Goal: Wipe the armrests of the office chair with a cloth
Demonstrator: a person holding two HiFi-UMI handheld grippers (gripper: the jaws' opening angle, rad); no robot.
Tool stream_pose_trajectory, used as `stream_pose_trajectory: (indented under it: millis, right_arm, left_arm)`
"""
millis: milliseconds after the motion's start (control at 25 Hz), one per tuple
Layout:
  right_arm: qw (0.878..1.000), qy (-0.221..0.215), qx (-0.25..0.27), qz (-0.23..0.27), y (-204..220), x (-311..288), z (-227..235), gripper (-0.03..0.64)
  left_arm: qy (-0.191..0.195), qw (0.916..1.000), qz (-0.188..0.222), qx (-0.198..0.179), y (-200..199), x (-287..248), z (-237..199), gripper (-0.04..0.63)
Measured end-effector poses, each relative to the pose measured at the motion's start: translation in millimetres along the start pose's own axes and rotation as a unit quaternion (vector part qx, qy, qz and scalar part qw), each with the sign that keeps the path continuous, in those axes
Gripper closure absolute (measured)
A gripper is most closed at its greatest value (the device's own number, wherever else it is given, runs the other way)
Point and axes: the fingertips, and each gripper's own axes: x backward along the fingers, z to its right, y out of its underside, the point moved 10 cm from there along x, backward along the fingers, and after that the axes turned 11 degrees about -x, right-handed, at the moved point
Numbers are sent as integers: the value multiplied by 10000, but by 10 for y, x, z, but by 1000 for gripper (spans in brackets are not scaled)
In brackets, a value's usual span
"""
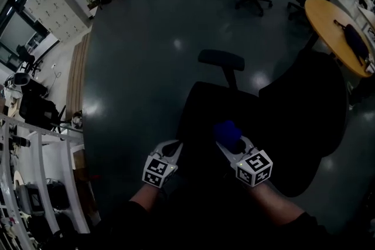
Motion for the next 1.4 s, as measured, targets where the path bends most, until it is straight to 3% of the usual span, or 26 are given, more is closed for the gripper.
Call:
stream_pose_trajectory:
  millis: [200, 480, 800, 1400]
  right_arm:
    - [9998, 40, -154, -76, 50, -73, 147, 480]
    - [9984, 542, -167, 29, 37, -240, 218, 480]
    - [9882, 1390, -217, 599, -349, -288, 400, 480]
    - [9719, 2112, -180, 1020, -881, -757, 1239, 480]
  left_arm:
    - [-71, 9996, 210, -161, -250, -268, -215, 577]
    - [289, 9978, 470, -358, -300, -552, -657, 577]
    - [604, 9942, 757, -471, -539, -1049, -1336, 577]
    - [939, 9886, 812, -847, -630, -2116, -1986, 577]
